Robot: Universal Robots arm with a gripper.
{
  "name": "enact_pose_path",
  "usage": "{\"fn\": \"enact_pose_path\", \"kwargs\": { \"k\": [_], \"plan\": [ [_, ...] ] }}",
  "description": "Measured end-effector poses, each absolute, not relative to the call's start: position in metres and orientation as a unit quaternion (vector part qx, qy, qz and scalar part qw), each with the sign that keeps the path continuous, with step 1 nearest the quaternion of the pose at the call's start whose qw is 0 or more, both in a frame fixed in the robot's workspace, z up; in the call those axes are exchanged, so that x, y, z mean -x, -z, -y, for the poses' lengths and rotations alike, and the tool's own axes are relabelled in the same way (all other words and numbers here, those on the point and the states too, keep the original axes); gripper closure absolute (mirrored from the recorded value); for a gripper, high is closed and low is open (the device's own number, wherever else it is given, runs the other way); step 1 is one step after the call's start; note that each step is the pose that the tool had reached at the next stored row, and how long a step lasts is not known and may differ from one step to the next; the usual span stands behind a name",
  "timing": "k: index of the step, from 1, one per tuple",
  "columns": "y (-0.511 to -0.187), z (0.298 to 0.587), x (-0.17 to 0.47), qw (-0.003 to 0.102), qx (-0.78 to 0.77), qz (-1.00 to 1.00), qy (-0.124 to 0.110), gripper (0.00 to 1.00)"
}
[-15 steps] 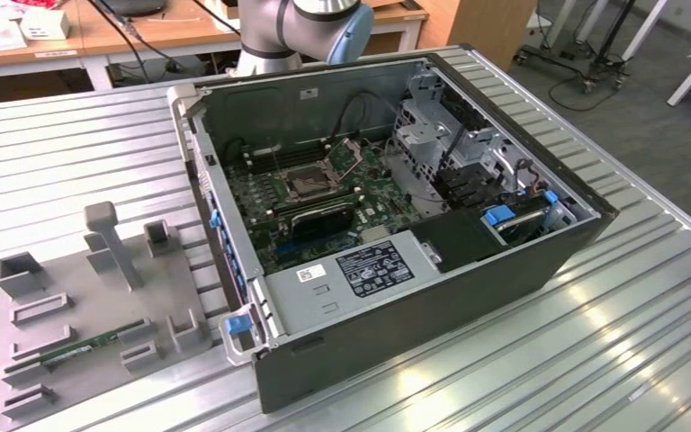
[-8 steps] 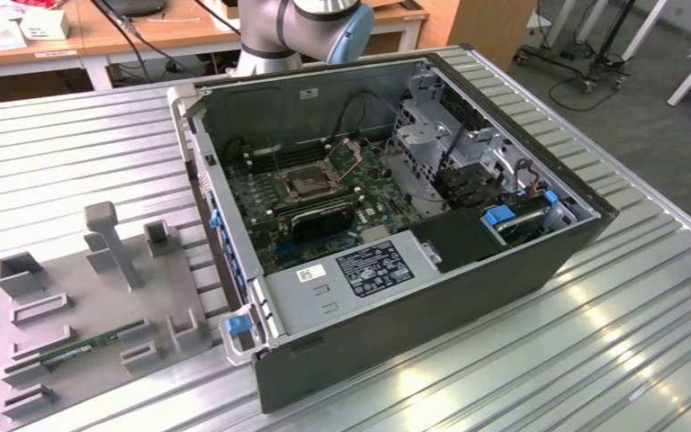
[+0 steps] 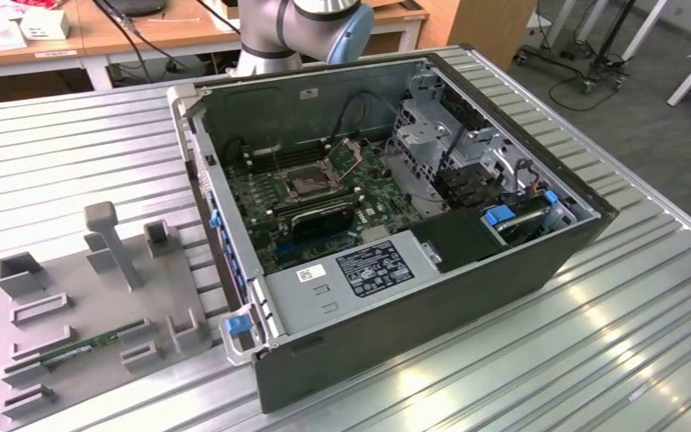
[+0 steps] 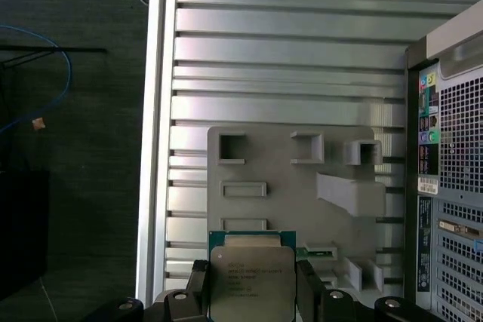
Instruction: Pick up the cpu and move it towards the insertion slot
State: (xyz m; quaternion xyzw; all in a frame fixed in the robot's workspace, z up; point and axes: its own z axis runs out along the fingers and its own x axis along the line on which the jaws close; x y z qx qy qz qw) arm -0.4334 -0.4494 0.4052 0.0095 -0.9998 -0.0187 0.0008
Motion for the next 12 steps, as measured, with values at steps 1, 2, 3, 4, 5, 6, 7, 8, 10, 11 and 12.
{"fn": "enact_pose_path", "kwargs": {
  "k": [1, 2, 3, 4, 5, 6, 7, 8, 10, 11, 12],
  "plan": [
    [-0.4057, 0.4494, 0.4334, 0.001, -0.010, 1.000, 0.019, 0.46],
    [-0.4062, 0.4494, 0.4334, 0.001, -0.010, 1.000, 0.019, 0.46],
    [-0.4066, 0.4494, 0.4334, 0.001, -0.010, 1.000, 0.019, 0.46],
    [-0.4070, 0.4494, 0.4334, 0.001, -0.010, 1.000, 0.019, 0.46],
    [-0.4075, 0.4494, 0.4334, 0.001, -0.010, 1.000, 0.019, 0.46],
    [-0.4079, 0.4494, 0.4334, 0.001, -0.010, 1.000, 0.019, 0.46],
    [-0.4082, 0.4494, 0.4334, 0.001, -0.010, 1.000, 0.019, 0.46],
    [-0.4084, 0.4493, 0.4334, 0.001, -0.010, 1.000, 0.019, 0.46],
    [-0.4088, 0.4490, 0.4334, 0.001, -0.010, 1.000, 0.019, 0.46],
    [-0.4088, 0.4489, 0.4334, 0.001, -0.010, 1.000, 0.018, 0.46],
    [-0.4088, 0.4488, 0.4334, 0.001, -0.010, 1.000, 0.017, 0.46]
  ]
}}
